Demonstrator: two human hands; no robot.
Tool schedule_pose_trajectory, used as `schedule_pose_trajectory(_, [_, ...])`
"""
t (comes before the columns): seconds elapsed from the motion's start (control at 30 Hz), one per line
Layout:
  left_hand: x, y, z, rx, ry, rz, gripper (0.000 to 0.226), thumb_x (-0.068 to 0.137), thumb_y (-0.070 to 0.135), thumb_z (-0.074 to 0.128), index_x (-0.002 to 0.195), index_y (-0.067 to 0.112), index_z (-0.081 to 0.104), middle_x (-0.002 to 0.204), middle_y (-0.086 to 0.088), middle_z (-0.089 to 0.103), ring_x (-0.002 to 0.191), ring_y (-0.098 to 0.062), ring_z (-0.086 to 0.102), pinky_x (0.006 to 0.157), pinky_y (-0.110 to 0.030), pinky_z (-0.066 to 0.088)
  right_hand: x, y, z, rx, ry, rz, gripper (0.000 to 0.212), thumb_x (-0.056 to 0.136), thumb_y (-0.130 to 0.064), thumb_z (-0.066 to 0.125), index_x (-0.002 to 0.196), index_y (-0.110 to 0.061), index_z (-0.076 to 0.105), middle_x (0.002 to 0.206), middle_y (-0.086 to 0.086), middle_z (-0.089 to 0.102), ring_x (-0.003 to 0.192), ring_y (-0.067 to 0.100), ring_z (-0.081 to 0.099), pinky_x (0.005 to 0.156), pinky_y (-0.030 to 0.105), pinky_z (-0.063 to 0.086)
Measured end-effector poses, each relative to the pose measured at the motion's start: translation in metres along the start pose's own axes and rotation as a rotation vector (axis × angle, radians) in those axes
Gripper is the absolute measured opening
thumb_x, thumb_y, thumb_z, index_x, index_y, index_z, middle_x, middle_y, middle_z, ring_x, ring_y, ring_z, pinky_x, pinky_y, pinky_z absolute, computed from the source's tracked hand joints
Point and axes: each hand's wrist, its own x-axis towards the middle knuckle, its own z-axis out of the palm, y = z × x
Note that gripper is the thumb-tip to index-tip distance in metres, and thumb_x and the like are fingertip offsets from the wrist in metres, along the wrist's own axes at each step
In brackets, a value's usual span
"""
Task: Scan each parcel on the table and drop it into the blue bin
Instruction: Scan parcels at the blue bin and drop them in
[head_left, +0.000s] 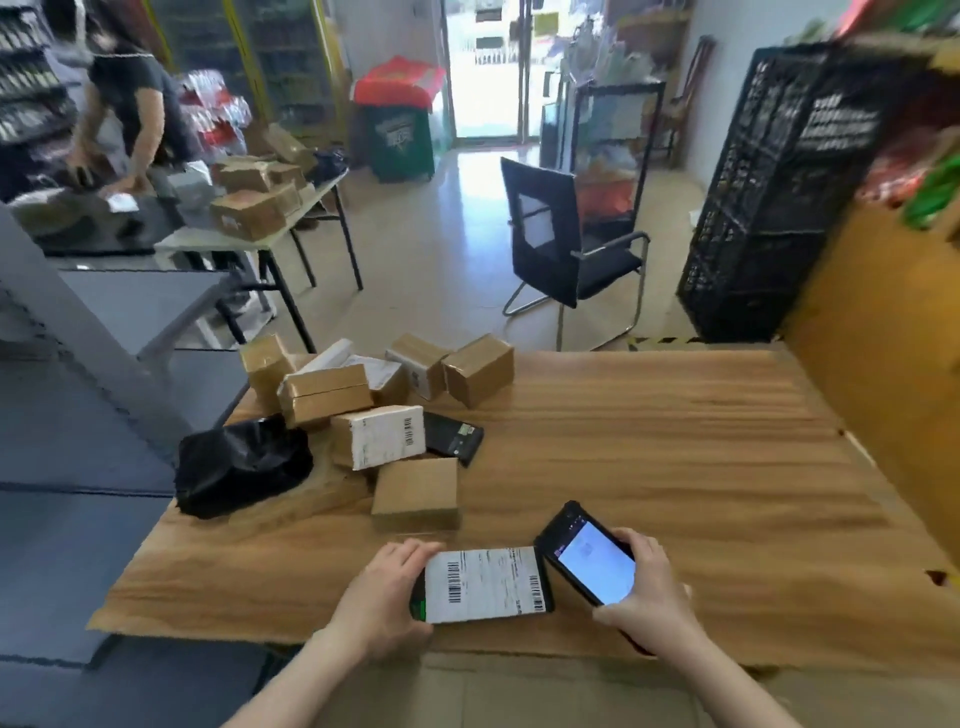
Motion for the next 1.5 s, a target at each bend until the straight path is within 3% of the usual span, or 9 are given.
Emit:
schedule_pose_trajectory(0.27, [0.118,0.213,0.053,0.124,-0.187,0.449,0.093,0.061,0.068,0.056,0.144,0.035,0.029,0.133,0.018,0.04,0.127,-0.009,0.039,0.107,-0.031,0.037,-0.099,0.177,-0.116,0.2,0.32,0.425,0.093,0.046,-0.032,0.079,0.127,-0.037,0.035,0.111,-0.014,0.035,0.097,0.007,0.044,0.084,0.035,0.051])
schedule_pose_trajectory(0.37, [0.148,0.31,0.078,0.154,-0.244,0.627,0.094,0.061,0.077,0.057,0.143,0.039,0.029,0.13,0.018,0.042,0.124,-0.014,0.043,0.105,-0.033,0.04,-0.16,0.232,-0.147,0.239,0.466,0.618,0.094,0.047,-0.034,0.082,0.13,-0.033,0.037,0.109,-0.011,0.036,0.096,0.008,0.042,0.073,0.026,0.041])
schedule_pose_trajectory(0.53, [0.157,0.464,0.136,0.235,-0.387,0.91,0.092,0.056,0.076,0.057,0.136,0.036,0.036,0.118,0.015,0.044,0.109,-0.012,0.043,0.087,-0.027,0.043,-0.263,0.29,-0.167,0.421,0.69,0.93,0.1,0.047,-0.031,0.082,0.136,-0.03,0.035,0.13,-0.005,0.041,0.121,0.015,0.044,0.095,0.037,0.044])
schedule_pose_trajectory(0.8, [0.136,0.638,0.244,0.3,-0.707,1.193,0.095,0.052,0.068,0.059,0.138,0.039,0.033,0.129,0.017,0.045,0.119,-0.01,0.042,0.097,-0.026,0.041,-0.344,0.363,-0.195,0.681,0.821,1.209,0.089,0.058,-0.018,0.078,0.137,-0.023,0.037,0.119,-0.006,0.044,0.117,0.015,0.047,0.099,0.029,0.041])
schedule_pose_trajectory(0.9, [0.141,0.691,0.274,0.311,-0.759,1.25,0.091,0.053,0.066,0.059,0.136,0.038,0.035,0.127,0.018,0.043,0.116,-0.01,0.043,0.094,-0.028,0.044,-0.349,0.399,-0.219,0.714,0.863,1.256,0.079,0.059,-0.012,0.079,0.13,-0.016,0.046,0.097,-0.014,0.044,0.104,0.015,0.047,0.084,0.022,0.04])
schedule_pose_trajectory(1.03, [0.148,0.757,0.315,0.315,-0.843,1.276,0.087,0.053,0.064,0.062,0.132,0.041,0.035,0.122,0.019,0.04,0.117,-0.009,0.041,0.088,-0.028,0.048,-0.347,0.438,-0.252,0.723,0.931,1.346,0.071,0.072,-0.018,0.076,0.135,-0.016,0.042,0.127,0.0,0.049,0.125,0.02,0.045,0.1,0.022,0.038])
schedule_pose_trajectory(1.2, [0.135,0.819,0.364,0.402,-0.914,1.396,0.085,0.062,0.058,0.07,0.137,0.037,0.036,0.128,0.014,0.041,0.118,-0.012,0.037,0.091,-0.031,0.046,-0.359,0.479,-0.253,0.783,0.965,1.437,0.073,0.054,-0.006,0.079,0.121,-0.01,0.052,0.109,0.006,0.056,0.106,0.025,0.054,0.076,0.029,0.047])
schedule_pose_trajectory(1.33, [0.113,0.844,0.407,0.458,-0.968,1.448,0.092,0.066,0.055,0.071,0.145,0.031,0.031,0.138,0.012,0.037,0.126,-0.013,0.032,0.097,-0.028,0.042,-0.38,0.517,-0.243,0.853,0.94,1.505,0.072,0.052,-0.007,0.077,0.12,-0.01,0.053,0.107,0.005,0.056,0.093,0.02,0.054,0.058,0.018,0.037])
schedule_pose_trajectory(1.5, [0.078,0.867,0.484,0.491,-0.982,1.454,0.092,0.068,0.057,0.072,0.146,0.03,0.03,0.136,0.01,0.036,0.125,-0.016,0.035,0.1,-0.032,0.042,-0.398,0.595,-0.226,0.918,0.896,1.516,0.084,0.046,-0.022,0.076,0.126,-0.022,0.05,0.115,0.004,0.056,0.106,0.023,0.054,0.082,0.032,0.046])
